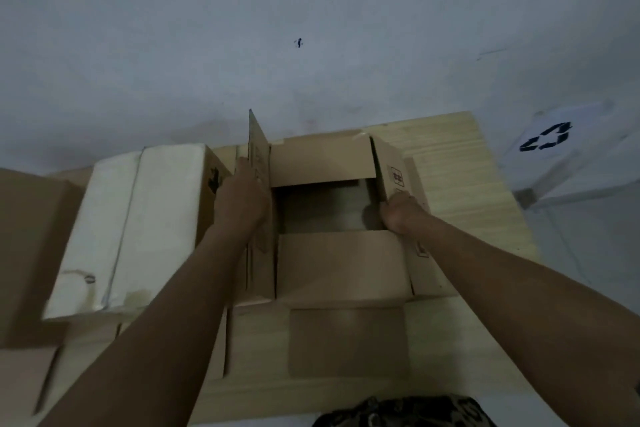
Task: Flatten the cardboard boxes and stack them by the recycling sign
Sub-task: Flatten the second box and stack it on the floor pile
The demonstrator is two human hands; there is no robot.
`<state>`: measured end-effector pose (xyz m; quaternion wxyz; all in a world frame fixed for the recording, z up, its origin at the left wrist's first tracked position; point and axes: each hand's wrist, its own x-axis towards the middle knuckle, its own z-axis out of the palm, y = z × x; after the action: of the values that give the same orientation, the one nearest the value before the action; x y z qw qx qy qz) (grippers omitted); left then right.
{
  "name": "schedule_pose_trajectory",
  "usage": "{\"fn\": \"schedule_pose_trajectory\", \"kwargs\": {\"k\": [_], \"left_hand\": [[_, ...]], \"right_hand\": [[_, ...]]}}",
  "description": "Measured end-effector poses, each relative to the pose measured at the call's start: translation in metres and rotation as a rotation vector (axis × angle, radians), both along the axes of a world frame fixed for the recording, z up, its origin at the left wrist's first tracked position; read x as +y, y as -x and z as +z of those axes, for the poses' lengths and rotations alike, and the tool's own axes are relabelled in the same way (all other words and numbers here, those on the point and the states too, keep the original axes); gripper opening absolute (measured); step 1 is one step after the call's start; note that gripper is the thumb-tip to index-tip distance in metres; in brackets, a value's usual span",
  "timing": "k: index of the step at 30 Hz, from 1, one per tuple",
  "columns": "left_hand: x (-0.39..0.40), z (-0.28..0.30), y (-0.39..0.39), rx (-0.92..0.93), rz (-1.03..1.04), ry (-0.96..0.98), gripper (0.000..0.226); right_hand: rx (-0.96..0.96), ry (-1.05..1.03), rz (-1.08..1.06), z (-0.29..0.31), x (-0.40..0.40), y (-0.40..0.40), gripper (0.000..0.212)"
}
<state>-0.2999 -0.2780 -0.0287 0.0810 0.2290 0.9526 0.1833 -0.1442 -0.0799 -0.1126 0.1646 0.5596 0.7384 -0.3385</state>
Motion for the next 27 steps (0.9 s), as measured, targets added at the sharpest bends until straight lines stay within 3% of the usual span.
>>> {"fn": "schedule_pose_trajectory", "kwargs": {"k": [4, 7, 12, 14, 17, 19, 22, 27], "left_hand": [[-0.021, -0.002, 0.020, -0.138, 0.111, -0.044, 0.039], [-0.030, -0.011, 0.022, -0.122, 0.158, -0.016, 0.071], [-0.031, -0.030, 0.011, 0.182, 0.103, 0.253, 0.102], [-0.026, -0.040, 0.006, 0.151, 0.089, 0.331, 0.109], [-0.011, -0.063, -0.003, -0.084, 0.088, 0.370, 0.117], [-0.002, -0.074, -0.007, -0.278, 0.106, 0.291, 0.109], [0.004, -0.087, -0.004, -0.468, 0.091, 0.075, 0.064], [-0.005, -0.097, -0.009, -0.525, -0.005, -0.104, 0.030]], "right_hand": [[0.016, -0.009, 0.099, -0.003, 0.007, -0.006, 0.052], [0.081, 0.017, 0.129, -0.012, 0.013, -0.011, 0.037], [0.076, -0.027, 0.082, -0.006, 0.016, -0.013, 0.063], [0.088, -0.029, 0.092, -0.006, 0.018, -0.017, 0.064], [0.099, -0.024, 0.095, -0.006, 0.020, -0.022, 0.065], [0.095, -0.016, 0.112, -0.006, 0.020, -0.023, 0.066], [0.099, -0.004, 0.132, -0.005, 0.024, -0.023, 0.065], [0.133, -0.020, 0.114, -0.010, 0.023, -0.025, 0.060]]}}
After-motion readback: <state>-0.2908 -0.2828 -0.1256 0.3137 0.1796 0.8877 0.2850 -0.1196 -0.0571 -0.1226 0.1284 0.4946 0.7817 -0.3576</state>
